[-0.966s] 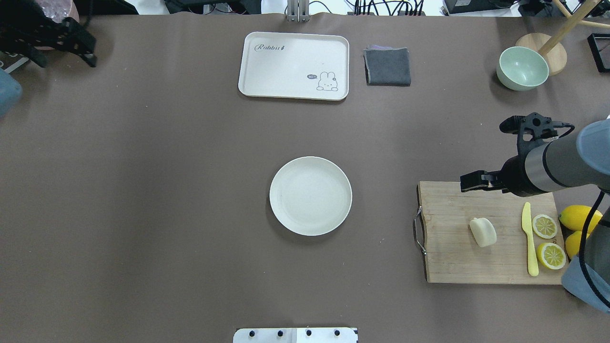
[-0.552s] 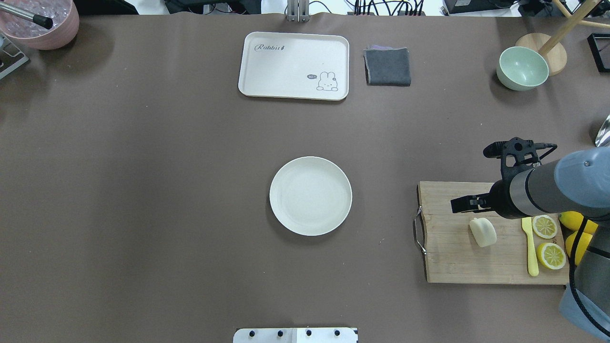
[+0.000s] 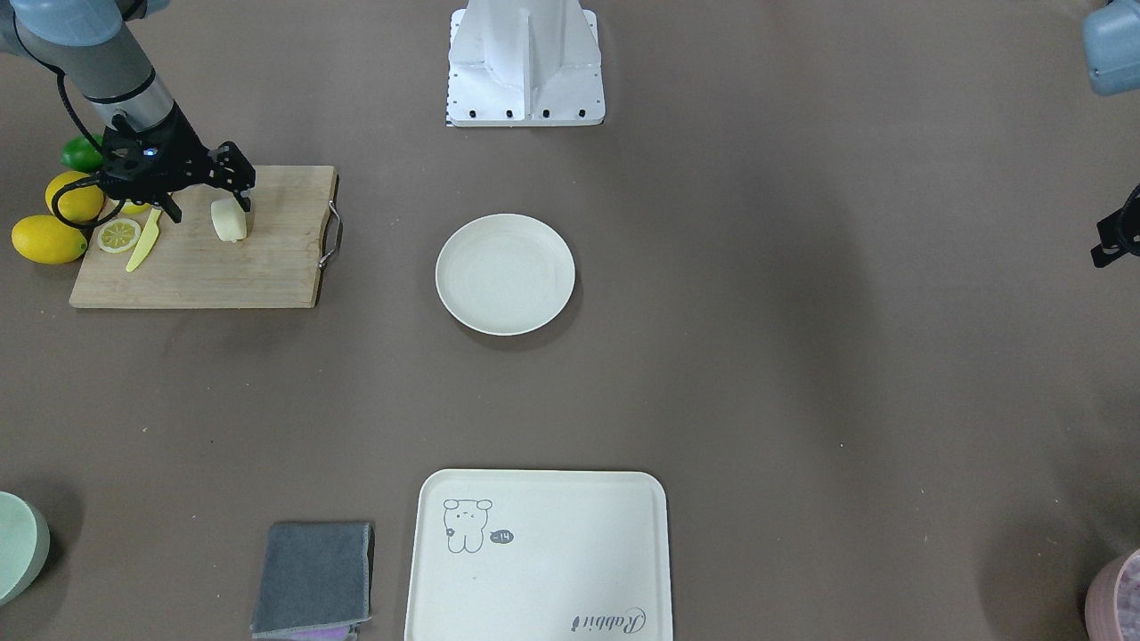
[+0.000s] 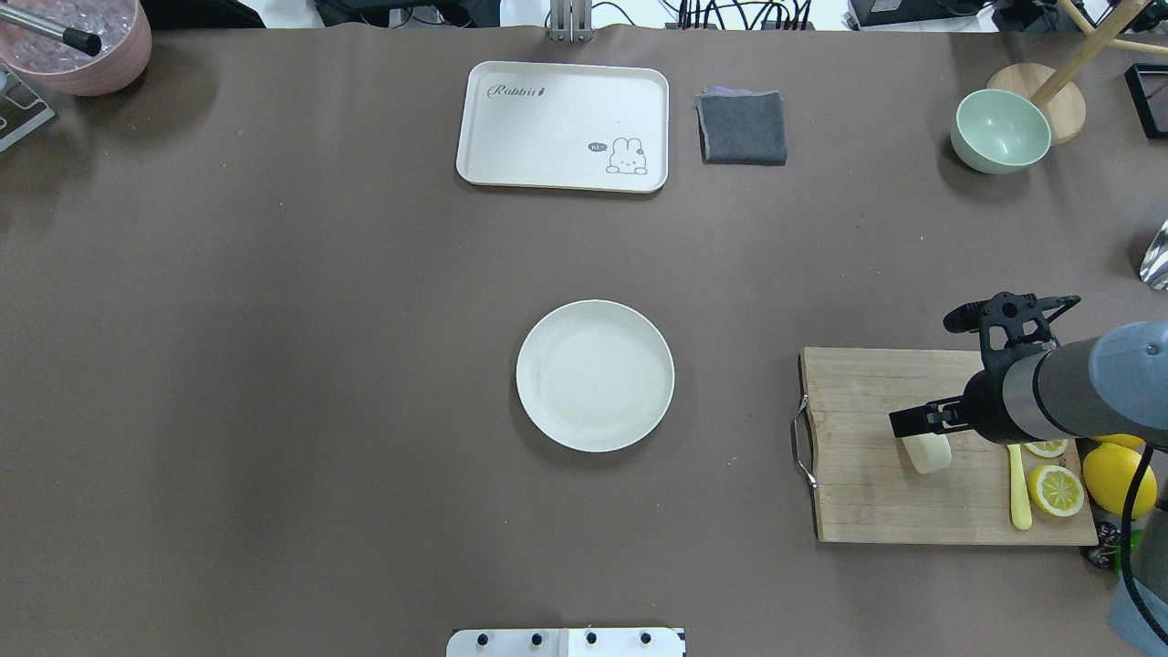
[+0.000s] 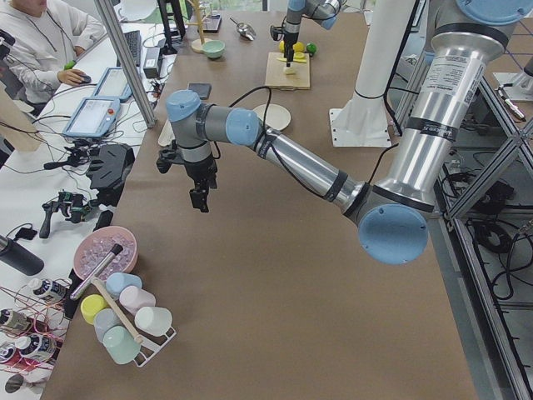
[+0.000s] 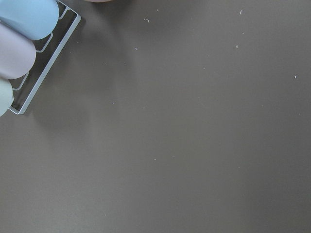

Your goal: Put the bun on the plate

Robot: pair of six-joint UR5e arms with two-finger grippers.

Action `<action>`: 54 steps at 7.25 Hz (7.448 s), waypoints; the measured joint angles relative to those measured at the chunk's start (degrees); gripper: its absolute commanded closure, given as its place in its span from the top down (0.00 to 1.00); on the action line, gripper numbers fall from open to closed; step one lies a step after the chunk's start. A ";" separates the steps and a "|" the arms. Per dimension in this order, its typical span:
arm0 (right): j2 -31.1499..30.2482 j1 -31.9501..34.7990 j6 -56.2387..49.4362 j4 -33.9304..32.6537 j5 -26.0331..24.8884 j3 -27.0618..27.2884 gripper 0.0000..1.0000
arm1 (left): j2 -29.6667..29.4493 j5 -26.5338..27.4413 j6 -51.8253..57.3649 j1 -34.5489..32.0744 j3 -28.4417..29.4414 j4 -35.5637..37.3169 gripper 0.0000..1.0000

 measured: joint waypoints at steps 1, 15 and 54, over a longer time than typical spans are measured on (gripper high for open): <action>-0.34 -0.29 0.16 1.97 -0.32 -2.15 0.97 | 0.13 -1.46 0.02 -0.02 0.13 -0.04 0.98; 0.68 -3.86 2.79 3.26 -0.89 -3.17 0.00 | 1.16 -2.87 0.03 0.36 0.46 -0.20 0.98; 6.89 55.47 -69.03 -44.75 22.64 -10.71 1.00 | 14.99 -4.06 19.01 -14.01 10.11 -9.42 0.98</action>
